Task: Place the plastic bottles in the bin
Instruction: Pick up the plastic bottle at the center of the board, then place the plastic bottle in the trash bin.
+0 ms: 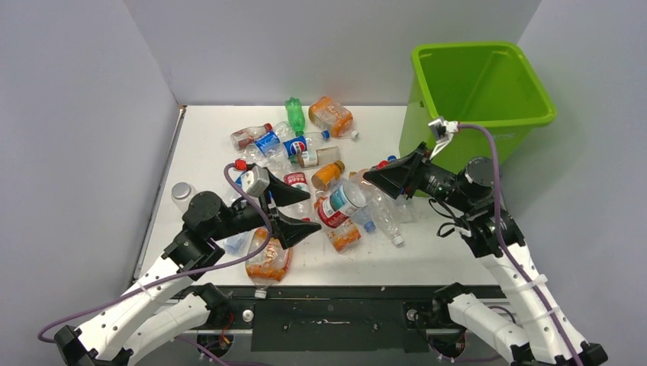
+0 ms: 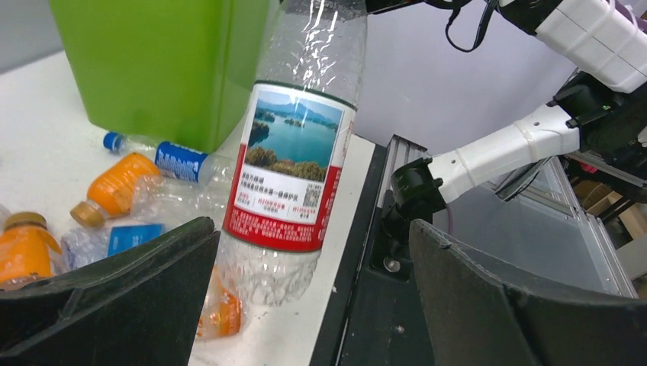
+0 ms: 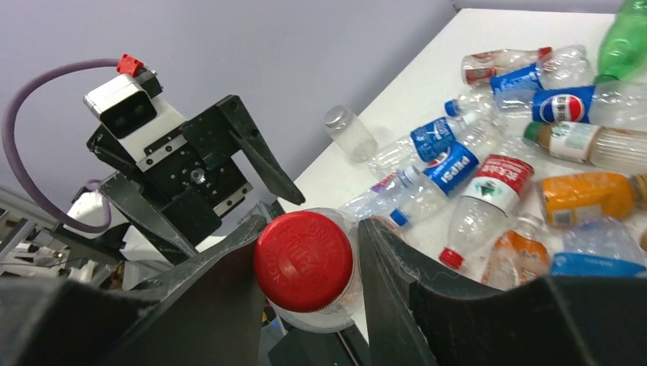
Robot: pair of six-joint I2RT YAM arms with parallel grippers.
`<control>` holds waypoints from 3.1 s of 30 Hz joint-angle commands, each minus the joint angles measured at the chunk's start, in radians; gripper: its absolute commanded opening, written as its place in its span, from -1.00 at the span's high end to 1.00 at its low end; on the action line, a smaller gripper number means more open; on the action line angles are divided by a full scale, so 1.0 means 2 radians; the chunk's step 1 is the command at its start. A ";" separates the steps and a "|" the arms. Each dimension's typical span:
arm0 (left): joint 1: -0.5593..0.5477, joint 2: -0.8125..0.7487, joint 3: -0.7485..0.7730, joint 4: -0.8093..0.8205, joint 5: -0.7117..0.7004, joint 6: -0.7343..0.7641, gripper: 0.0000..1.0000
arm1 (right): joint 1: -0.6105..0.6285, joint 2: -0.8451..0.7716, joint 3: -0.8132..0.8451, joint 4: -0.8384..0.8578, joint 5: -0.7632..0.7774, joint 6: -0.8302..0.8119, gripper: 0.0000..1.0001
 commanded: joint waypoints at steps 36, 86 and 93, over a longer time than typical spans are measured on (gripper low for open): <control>-0.004 0.011 -0.010 0.028 0.051 0.041 0.79 | 0.311 0.161 0.207 -0.073 0.256 -0.118 -0.86; -0.004 -0.021 -0.037 0.064 0.013 0.031 -0.96 | 0.401 0.103 0.075 0.145 0.469 -0.153 0.89; -0.003 -0.069 -0.062 0.079 -0.078 0.041 -0.92 | 0.400 0.136 0.273 0.001 0.566 -0.275 0.89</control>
